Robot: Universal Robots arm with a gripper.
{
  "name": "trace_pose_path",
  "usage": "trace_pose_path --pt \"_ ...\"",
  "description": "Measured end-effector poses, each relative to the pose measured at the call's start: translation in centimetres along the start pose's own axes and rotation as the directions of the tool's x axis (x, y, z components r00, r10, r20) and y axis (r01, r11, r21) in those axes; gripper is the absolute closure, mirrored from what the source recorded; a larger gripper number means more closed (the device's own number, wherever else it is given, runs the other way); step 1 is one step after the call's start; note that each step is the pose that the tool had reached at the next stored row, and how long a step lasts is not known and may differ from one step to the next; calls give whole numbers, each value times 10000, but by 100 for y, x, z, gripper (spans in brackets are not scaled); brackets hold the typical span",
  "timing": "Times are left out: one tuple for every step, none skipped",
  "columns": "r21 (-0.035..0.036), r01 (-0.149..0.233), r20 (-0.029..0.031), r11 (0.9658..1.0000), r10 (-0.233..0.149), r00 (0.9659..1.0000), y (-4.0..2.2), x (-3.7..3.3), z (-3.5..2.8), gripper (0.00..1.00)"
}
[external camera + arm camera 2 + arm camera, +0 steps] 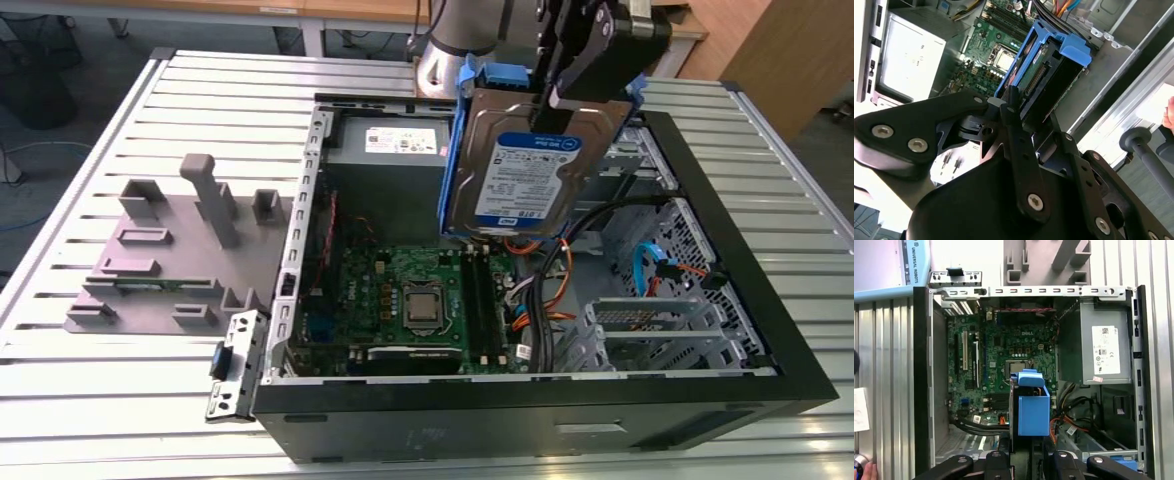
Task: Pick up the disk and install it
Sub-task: 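Pick up the disk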
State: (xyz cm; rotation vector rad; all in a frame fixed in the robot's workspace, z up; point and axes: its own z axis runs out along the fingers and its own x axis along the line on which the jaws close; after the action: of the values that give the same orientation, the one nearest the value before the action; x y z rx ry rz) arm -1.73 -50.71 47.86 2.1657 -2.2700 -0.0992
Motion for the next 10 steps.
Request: trace_pose_path --pt "0 0 -1 10000 0 10000 -2 19 0 65" --pt "-1 0 -2 10000 0 10000 -3 40 0 65" --pt "-1 0 -2 10000 0 10000 -4 59 1 65" --pt "0 0 -2 10000 0 10000 -6 78 1 65" --pt "0 0 -2 10000 0 10000 -7 97 2 65" --pt "0 1 -2 10000 -1 10000 -9 115 2 65" --pt "0 0 -3 10000 0 10000 -10 132 2 65" --pt "0 0 -4 10000 0 10000 -12 151 2 65" --pt "0 0 -5 10000 0 10000 -13 168 3 65" --pt "-1 0 -6 10000 0 10000 -14 187 2 65"
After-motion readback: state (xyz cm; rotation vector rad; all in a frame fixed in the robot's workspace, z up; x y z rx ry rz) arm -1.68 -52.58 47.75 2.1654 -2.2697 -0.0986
